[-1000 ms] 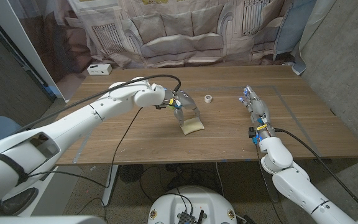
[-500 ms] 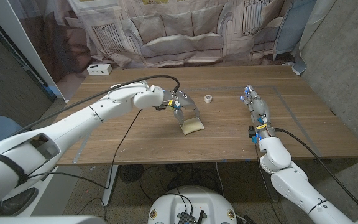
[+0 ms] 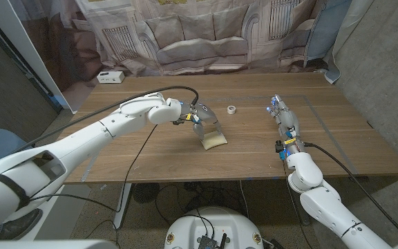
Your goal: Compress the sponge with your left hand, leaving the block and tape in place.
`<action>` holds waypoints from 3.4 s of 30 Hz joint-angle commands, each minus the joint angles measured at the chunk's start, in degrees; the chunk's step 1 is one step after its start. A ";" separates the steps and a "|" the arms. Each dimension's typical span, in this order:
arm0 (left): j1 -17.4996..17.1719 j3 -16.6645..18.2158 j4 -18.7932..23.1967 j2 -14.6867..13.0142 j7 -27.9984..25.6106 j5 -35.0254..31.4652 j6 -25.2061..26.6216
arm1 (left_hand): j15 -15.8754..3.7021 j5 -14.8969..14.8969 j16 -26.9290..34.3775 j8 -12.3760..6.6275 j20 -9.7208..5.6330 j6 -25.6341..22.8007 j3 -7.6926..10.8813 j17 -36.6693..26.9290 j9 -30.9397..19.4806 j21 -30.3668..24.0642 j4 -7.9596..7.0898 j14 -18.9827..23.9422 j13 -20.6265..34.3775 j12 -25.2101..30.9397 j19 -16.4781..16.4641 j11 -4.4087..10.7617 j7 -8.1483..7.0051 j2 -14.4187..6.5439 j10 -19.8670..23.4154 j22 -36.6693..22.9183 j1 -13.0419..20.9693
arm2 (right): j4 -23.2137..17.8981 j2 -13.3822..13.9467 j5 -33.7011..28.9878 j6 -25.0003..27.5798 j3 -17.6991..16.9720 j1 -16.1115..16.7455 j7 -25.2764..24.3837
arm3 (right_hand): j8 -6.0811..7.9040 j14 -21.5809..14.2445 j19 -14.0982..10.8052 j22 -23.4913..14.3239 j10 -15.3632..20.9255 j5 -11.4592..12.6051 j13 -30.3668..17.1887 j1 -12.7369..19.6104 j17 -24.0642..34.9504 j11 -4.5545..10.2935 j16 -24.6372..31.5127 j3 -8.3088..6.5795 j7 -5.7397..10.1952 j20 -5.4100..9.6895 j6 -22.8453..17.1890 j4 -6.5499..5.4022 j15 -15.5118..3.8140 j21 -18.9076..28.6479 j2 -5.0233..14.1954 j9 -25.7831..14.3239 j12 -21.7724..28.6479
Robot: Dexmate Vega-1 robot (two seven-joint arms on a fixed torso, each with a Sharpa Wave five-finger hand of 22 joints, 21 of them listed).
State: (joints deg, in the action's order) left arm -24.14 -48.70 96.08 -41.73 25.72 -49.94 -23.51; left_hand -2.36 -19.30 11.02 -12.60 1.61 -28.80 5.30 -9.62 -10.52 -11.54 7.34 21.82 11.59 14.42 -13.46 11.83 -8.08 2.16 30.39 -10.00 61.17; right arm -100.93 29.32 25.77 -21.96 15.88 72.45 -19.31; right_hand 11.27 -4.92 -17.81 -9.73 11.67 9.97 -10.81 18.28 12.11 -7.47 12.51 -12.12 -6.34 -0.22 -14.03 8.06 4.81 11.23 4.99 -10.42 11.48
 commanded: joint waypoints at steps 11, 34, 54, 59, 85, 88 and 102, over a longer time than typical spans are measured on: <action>-0.06 -1.26 -3.00 1.23 -2.93 0.17 -0.12 | -6.72 -0.04 0.45 -0.56 0.31 -2.20 -0.37 -0.08 -0.23 -0.34 0.01 1.85 0.13 0.56 -1.35 -0.07 -0.32 -0.44 2.26 -0.11 1.16 | 0.19 -0.23 -0.23 -0.57 0.11 0.38 -0.06 | 0.14 -0.60 -0.31 -0.18 0.53 0.36 -0.07 0.74 0.30 -0.15 0.34 -0.33 -0.10 -0.03 -0.66 0.06 0.23 0.25 0.07 -0.15 0.27; -1.71 -1.93 -5.58 1.28 -4.80 2.24 1.16 | -7.52 0.71 0.54 -1.34 0.63 -9.20 -0.51 -0.06 -0.21 -0.41 0.08 5.43 0.12 1.23 -3.02 -0.03 -1.59 -1.37 7.71 -0.13 2.61 | 1.15 -0.86 -0.08 -1.40 0.49 -0.03 0.42 | 0.17 -1.04 -0.42 -0.19 1.13 0.32 -0.09 0.61 0.36 0.06 0.43 -0.18 0.30 -0.43 -1.06 -0.02 0.22 0.23 -0.14 -0.16 0.38; -2.79 -3.09 -6.15 1.56 -6.74 0.73 3.65 | -7.37 1.73 0.79 -1.00 2.88 -13.75 -0.75 -0.16 -0.59 -0.59 0.09 10.19 0.88 1.48 -5.19 -0.44 1.22 -2.23 13.19 -0.27 3.65 | 1.51 -1.12 0.36 -2.37 0.51 0.11 0.83 | 0.19 -1.39 -0.67 -0.21 1.63 0.32 -0.14 0.52 0.44 0.12 0.48 -0.08 0.58 -0.58 -1.49 -0.11 0.40 0.26 -0.20 -0.18 0.42; -3.21 -3.08 -6.09 1.74 -7.52 1.10 4.21 | -7.39 2.18 0.99 -0.98 3.47 -14.90 -0.27 -0.16 -0.64 -0.86 0.30 12.39 1.28 2.10 -6.41 -0.38 1.38 -2.91 15.06 -0.28 4.50 | 1.77 -1.34 0.36 -3.08 0.36 0.32 0.81 | 0.17 -1.44 -0.72 -0.21 1.68 0.32 -0.14 0.50 0.45 0.07 0.49 -0.06 0.60 -0.55 -1.50 -0.12 0.39 0.27 -0.21 -0.18 0.41; -7.83 -0.10 -0.61 0.04 -12.84 2.21 10.16 | -8.32 5.99 1.33 -3.54 3.96 -25.62 1.90 -0.36 -1.26 -1.48 0.75 21.25 5.18 5.82 -11.54 0.41 2.44 -5.99 25.22 -0.32 7.64 | 2.23 -1.31 0.83 -4.70 -0.02 1.18 1.82 | 0.13 -1.88 -1.05 -0.23 2.09 0.31 -0.20 0.39 0.54 0.07 0.57 0.05 0.77 -0.72 -1.75 -0.20 0.59 0.31 -0.29 -0.20 0.42; -8.48 0.64 0.51 -0.35 -13.54 2.31 10.98 | -8.30 6.21 1.31 -3.65 3.92 -25.98 1.95 -0.36 -1.31 -1.49 0.71 21.61 5.43 6.01 -11.78 0.40 2.39 -6.12 25.66 -0.32 7.64 | 2.08 -1.20 0.87 -4.70 -0.09 1.27 1.92 | 0.13 -1.91 -1.09 -0.23 2.08 0.30 -0.20 0.37 0.54 0.13 0.57 0.06 0.76 -0.70 -1.77 -0.21 0.60 0.32 -0.30 -0.20 0.40; -9.78 2.14 3.69 -1.37 -13.54 1.82 12.96 | -8.27 6.87 1.02 -3.88 4.54 -26.80 2.27 -0.28 -1.45 -1.41 0.67 22.49 6.28 6.36 -12.20 0.45 2.48 -6.60 26.52 -0.33 7.80 | 2.09 -1.10 1.05 -5.61 -0.61 1.57 2.42 | 0.09 -1.93 -1.13 -0.23 2.07 0.30 -0.22 0.35 0.57 0.13 0.53 0.10 0.77 -0.62 -1.82 -0.23 0.57 0.30 -0.32 -0.21 0.33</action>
State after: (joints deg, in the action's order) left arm -32.91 -47.94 97.34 -42.41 12.95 -48.17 -12.17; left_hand -4.82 -12.76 11.91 -16.19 6.09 -55.09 7.15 -9.75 -11.88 -12.76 7.77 43.52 17.50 20.41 -25.26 11.47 -5.54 -3.78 55.62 -10.12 68.63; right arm -98.86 28.14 26.64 -26.93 15.63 73.80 -17.29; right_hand 11.27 -6.25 -18.53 -9.73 13.10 9.97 -10.78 18.28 12.38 -7.47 12.74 -12.11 -5.72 -0.93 -15.46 8.05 5.31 11.23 4.99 -10.54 11.47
